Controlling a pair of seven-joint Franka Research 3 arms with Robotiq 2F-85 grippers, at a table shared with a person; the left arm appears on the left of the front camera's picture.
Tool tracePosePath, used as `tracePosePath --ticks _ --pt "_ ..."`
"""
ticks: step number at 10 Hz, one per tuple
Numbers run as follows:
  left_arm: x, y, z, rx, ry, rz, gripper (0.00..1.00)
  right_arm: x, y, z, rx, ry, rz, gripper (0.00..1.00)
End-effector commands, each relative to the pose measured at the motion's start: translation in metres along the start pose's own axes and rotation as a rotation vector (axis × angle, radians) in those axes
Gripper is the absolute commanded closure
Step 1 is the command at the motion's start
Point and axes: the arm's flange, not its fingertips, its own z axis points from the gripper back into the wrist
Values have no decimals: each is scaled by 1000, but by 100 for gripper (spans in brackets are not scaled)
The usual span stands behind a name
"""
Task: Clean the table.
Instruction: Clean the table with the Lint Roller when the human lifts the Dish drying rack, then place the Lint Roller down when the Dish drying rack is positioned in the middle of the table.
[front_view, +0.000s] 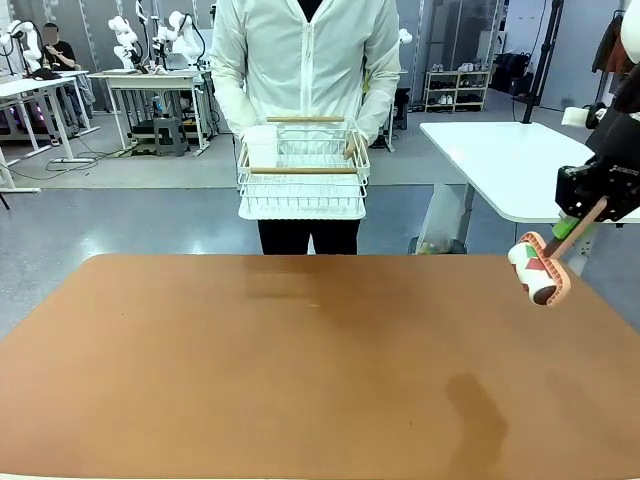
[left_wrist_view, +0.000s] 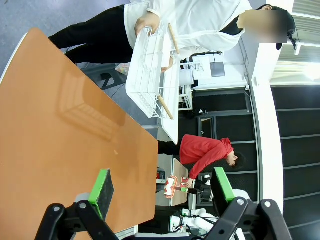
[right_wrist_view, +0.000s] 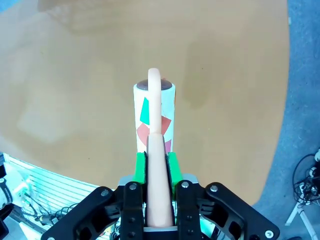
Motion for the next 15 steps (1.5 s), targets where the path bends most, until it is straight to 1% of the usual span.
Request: tracePosePath --ticks 1,15 --pt "1 -2 3 -12 -3 -2 0 23 13 6 -15 20 -2 79" --pt "1 -2 3 -12 -3 -2 0 23 13 6 -15 20 -2 79"
